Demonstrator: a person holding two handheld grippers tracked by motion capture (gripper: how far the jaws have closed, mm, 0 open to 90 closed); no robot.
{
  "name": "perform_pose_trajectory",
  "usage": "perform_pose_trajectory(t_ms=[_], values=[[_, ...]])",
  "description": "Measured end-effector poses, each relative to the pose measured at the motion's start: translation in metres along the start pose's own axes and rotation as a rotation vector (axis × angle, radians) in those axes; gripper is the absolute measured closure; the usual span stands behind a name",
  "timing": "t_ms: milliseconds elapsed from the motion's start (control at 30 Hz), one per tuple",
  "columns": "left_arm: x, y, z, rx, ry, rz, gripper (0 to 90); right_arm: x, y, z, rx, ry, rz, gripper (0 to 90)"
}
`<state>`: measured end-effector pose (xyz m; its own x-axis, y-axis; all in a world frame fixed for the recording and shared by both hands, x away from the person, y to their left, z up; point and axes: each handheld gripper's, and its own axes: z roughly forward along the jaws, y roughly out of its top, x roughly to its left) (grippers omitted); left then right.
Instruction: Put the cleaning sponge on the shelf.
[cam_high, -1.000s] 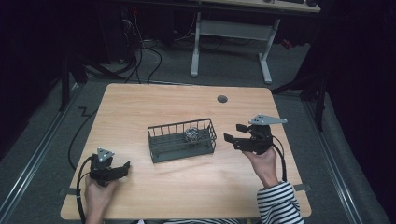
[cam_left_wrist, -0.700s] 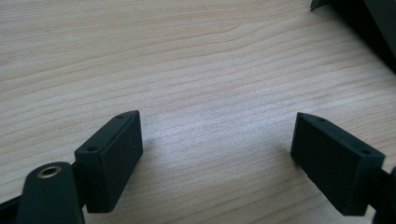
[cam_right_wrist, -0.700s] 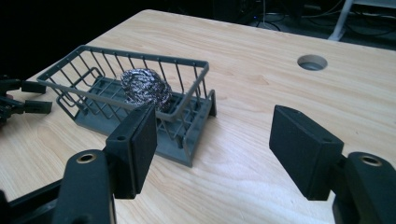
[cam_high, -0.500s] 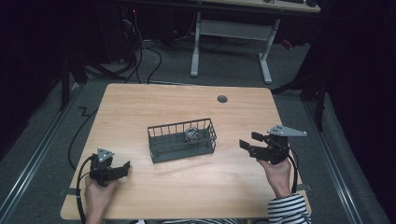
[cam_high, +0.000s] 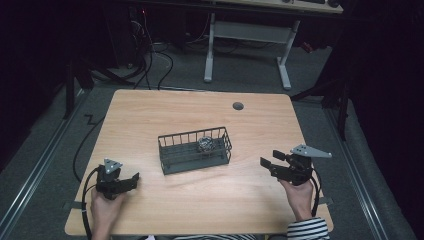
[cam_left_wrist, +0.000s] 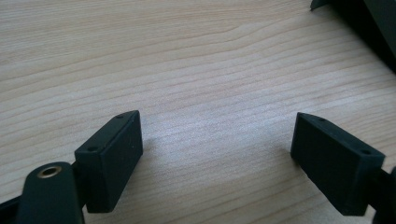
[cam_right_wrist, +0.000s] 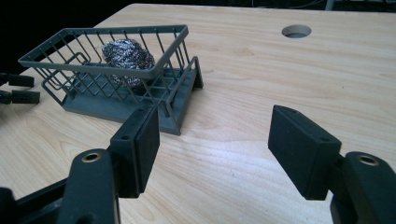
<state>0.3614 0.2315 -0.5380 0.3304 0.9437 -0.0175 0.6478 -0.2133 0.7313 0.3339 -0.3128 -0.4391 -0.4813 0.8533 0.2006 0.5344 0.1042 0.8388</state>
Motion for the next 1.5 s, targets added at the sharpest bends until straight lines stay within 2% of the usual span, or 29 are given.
perform_pose_trajectory(t_ms=[100,400,500,667,800,1033,1500], values=[[0.0,0.0,0.0,-0.001,0.003,-0.002,17.4,-0.001,-0.007,0.002,0.007,-0.018,0.005,34.6],[0.0,0.0,0.0,-0.001,0.002,-0.002,17.5,-0.004,-0.028,0.015,0.036,-0.019,0.033,34.6],[0.0,0.0,0.0,0.0,0.003,0.0,17.5,-0.002,-0.032,0.019,0.059,-0.034,0.009,34.8],[0.0,0.0,0.0,0.0,0.004,0.0,17.6,-0.002,-0.039,0.028,0.08,-0.022,0.02,34.8],[0.0,0.0,0.0,0.0,0.004,0.0,17.6,-0.002,-0.043,0.034,0.097,-0.029,0.002,34.8],[0.0,0.0,0.0,0.0,0.004,-0.001,17.6,-0.005,-0.053,0.047,0.143,-0.029,0.007,34.4],[0.0,0.0,0.0,0.0,0.004,-0.001,17.6,-0.006,-0.064,0.055,0.164,-0.09,-0.017,35.4]])
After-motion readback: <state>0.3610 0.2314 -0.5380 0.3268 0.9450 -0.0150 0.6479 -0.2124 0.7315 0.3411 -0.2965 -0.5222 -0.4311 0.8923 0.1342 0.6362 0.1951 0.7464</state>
